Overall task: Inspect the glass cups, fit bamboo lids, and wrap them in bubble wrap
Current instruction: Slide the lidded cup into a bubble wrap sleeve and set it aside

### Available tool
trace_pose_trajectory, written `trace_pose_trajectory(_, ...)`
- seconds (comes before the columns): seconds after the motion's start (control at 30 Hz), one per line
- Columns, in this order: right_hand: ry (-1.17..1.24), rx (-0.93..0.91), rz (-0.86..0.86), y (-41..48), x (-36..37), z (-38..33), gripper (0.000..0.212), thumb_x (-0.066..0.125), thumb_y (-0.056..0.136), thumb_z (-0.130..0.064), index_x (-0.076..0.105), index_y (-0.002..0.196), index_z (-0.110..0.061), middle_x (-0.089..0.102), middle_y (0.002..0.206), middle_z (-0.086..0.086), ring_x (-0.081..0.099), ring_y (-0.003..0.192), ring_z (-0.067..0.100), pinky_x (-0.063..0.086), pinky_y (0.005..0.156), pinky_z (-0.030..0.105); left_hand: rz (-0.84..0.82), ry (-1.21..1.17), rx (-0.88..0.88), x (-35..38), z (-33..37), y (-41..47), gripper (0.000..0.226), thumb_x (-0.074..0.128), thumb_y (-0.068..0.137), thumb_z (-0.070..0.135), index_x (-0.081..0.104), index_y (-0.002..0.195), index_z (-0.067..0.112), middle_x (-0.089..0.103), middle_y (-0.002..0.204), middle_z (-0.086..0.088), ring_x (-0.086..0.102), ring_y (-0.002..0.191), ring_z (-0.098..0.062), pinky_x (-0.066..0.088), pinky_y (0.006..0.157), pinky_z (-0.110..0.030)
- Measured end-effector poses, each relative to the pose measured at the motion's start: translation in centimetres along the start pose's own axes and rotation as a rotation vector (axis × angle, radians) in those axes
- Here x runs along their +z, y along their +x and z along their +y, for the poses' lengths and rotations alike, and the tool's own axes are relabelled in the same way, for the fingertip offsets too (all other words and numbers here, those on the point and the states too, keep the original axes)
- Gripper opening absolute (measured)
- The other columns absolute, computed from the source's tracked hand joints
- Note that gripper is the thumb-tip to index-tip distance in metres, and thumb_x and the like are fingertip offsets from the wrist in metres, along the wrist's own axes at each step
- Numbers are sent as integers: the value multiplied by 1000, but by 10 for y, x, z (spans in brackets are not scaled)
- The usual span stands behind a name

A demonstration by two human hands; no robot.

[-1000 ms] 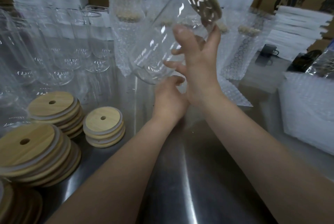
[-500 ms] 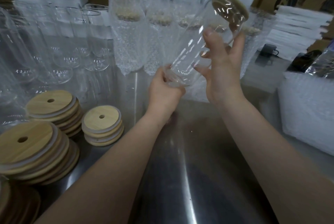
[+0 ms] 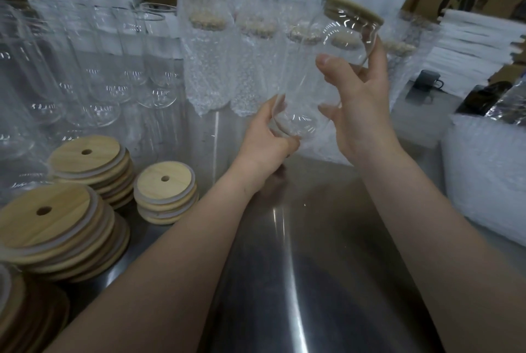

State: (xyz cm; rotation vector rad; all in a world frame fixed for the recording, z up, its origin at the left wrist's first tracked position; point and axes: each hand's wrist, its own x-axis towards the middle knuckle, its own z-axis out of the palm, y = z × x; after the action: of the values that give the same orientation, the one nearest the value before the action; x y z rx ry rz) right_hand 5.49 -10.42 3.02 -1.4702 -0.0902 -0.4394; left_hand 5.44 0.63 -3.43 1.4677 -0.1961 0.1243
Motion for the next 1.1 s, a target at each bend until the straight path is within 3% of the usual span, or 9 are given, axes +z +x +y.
trace_pose_trajectory(0.13, 3, 41, -12, 3, -5, -2, 86, 75, 70, -32, 36, 147, -36, 56, 97, -11, 61, 106, 7, 47, 95, 56, -40, -72, -53, -4, 2, 2, 72, 55, 85, -15, 43, 144, 23, 49, 137, 11, 57, 83, -8, 50, 64, -17)
trace_pose_trajectory(0.33, -55, -24, -62, 5, -12, -2, 85, 76, 74, -30, 35, 148, -34, 56, 103, -8, 62, 109, 10, 47, 97, 55, -16, -132, -63, -5, 4, 2, 67, 45, 83, -15, 50, 141, 18, 58, 132, 5, 61, 100, -11, 50, 71, -25)
trace_pose_trajectory(0.53, -139, -91, -140, 5, -13, -3, 83, 77, 80, -26, 32, 150, -30, 53, 113, 1, 61, 115, 22, 51, 95, 55, 134, -168, -7, -3, 2, 2, 55, 44, 83, -14, 58, 127, 16, 63, 115, 5, 63, 92, -5, 53, 67, -23)
trace_pose_trajectory(0.73, -158, -97, -199, 7, -15, -4, 88, 79, 76, -29, 31, 150, -33, 56, 127, -1, 61, 117, 14, 54, 93, 53, 252, -155, 80, -3, 0, 2, 49, 44, 83, -13, 62, 116, 19, 64, 106, 12, 65, 83, 10, 53, 64, -21)
trace_pose_trajectory(0.93, -205, -125, -252, 11, -21, -1, 89, 82, 79, -25, 31, 151, -33, 56, 129, -6, 59, 120, 5, 56, 88, 36, 352, -223, 132, -4, 5, 1, 19, 59, 92, 2, 61, 108, 11, 66, 76, 7, 54, 54, -10, 49, 54, -20)
trace_pose_trajectory(1.1, -227, -111, -280, 14, -23, 5, 98, 85, 75, -16, 27, 153, -31, 53, 134, -6, 53, 126, 6, 53, 99, 37, 409, -225, 101, -5, 6, 3, 11, 58, 92, 1, 58, 97, 11, 63, 91, -4, 58, 61, -13, 51, 62, -24)
